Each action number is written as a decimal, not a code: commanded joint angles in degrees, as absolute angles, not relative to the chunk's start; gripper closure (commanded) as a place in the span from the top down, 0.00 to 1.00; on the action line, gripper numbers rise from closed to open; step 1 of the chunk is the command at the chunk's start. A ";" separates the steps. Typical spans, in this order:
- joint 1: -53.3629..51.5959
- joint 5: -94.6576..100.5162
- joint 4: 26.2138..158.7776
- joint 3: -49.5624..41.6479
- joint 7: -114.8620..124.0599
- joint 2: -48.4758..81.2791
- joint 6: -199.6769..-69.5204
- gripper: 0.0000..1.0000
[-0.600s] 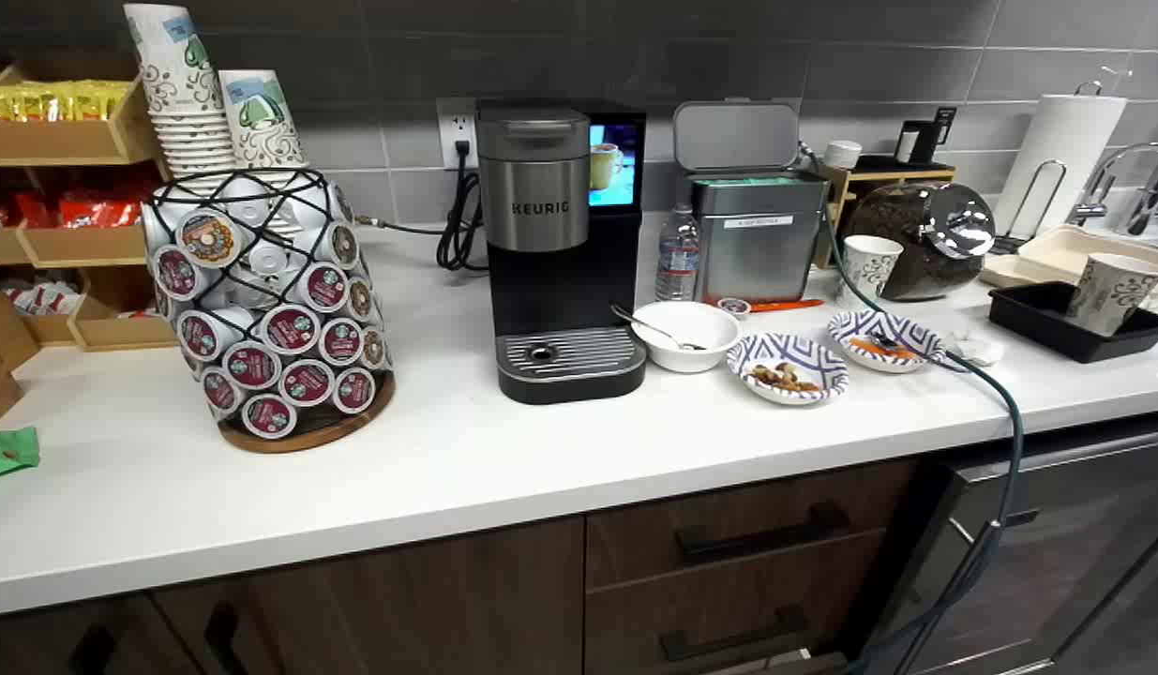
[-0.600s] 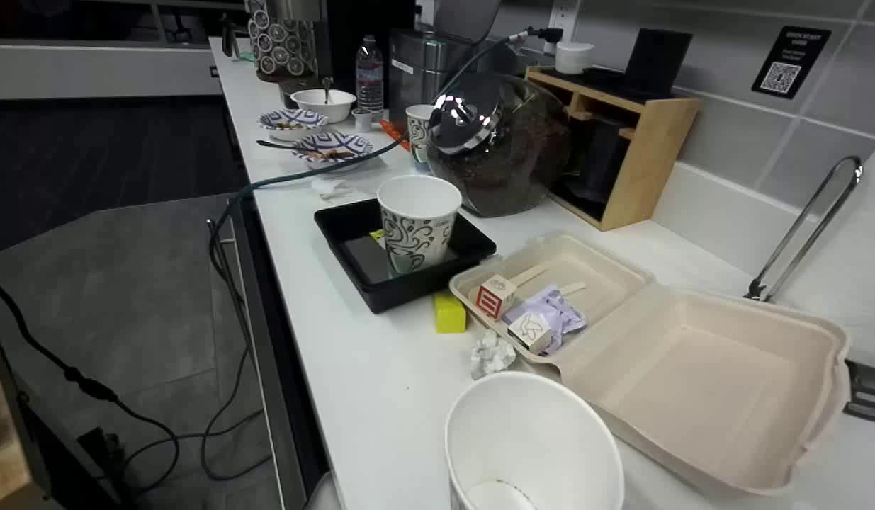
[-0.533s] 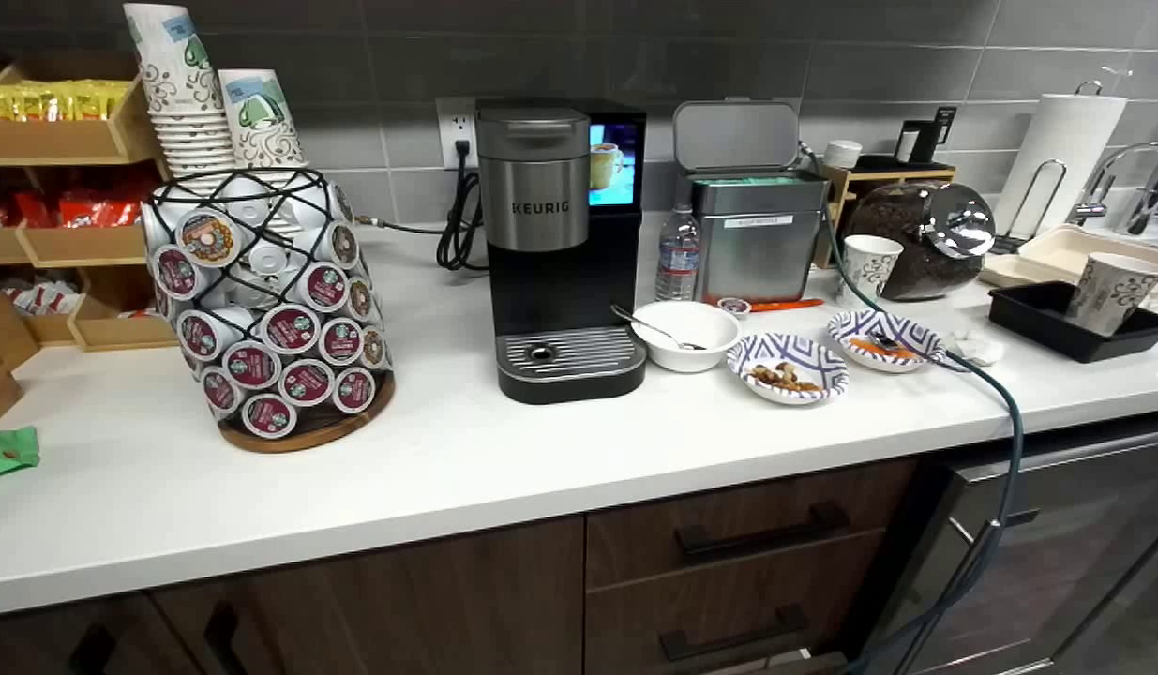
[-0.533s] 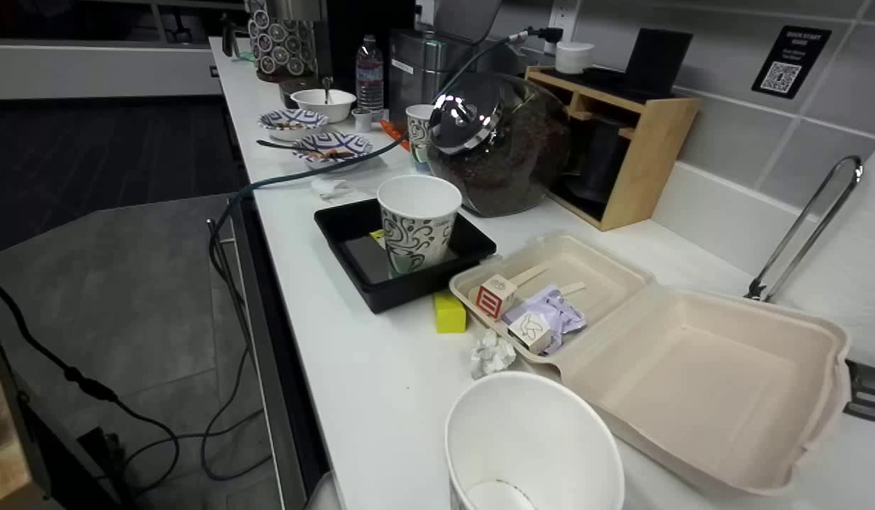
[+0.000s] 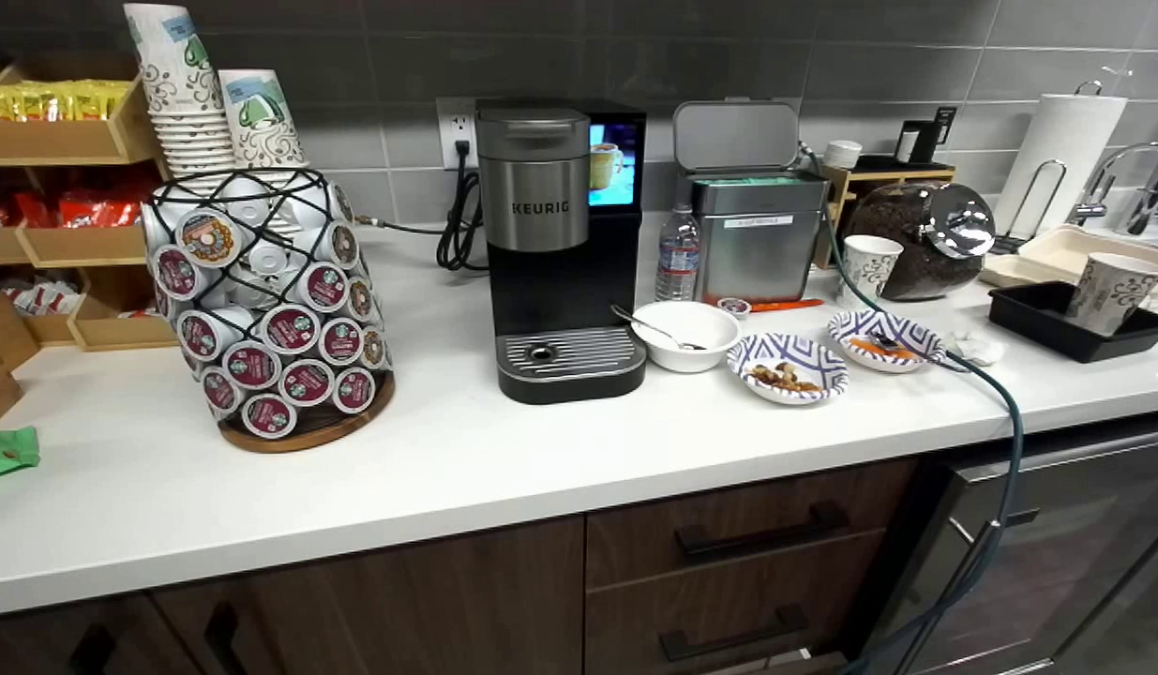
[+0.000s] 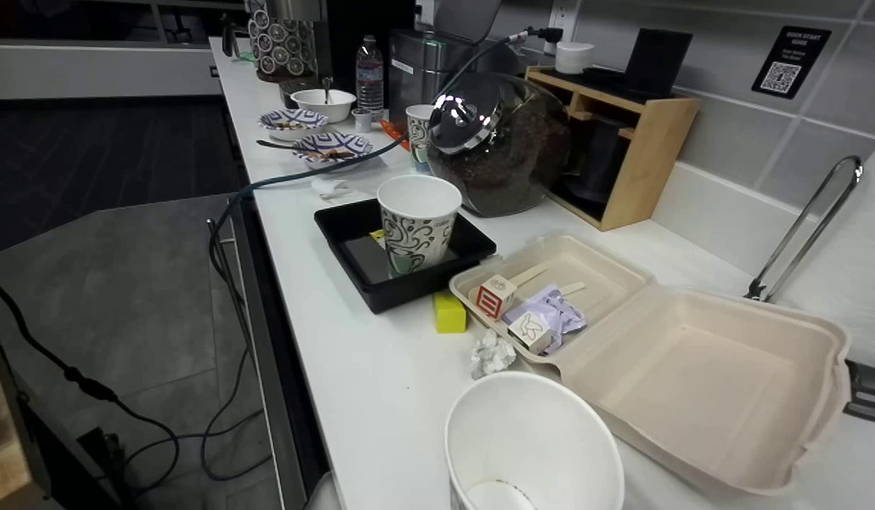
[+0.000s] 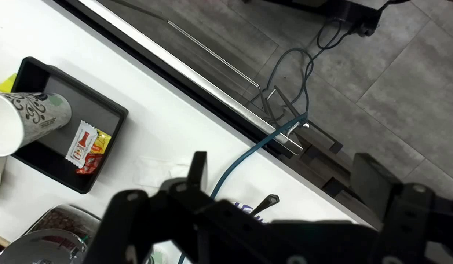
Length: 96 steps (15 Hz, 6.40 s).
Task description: Use the silver spoon to place some contents from the middle bowl into the white bowl.
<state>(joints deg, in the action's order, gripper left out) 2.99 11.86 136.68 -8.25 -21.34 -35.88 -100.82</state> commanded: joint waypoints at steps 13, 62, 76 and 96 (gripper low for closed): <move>4.74 -10.42 134.17 -19.28 -17.00 -35.40 -105.40 1.00; 12.54 -79.41 137.00 -11.99 -46.42 12.22 -116.70 0.95; 12.08 -86.09 136.79 -12.40 -50.35 12.47 -118.14 0.14; 3.55 -84.44 156.43 3.03 -38.67 -14.38 -164.39 1.00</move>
<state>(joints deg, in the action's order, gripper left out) 8.39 -80.54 153.88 -3.41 -41.51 -11.30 -154.00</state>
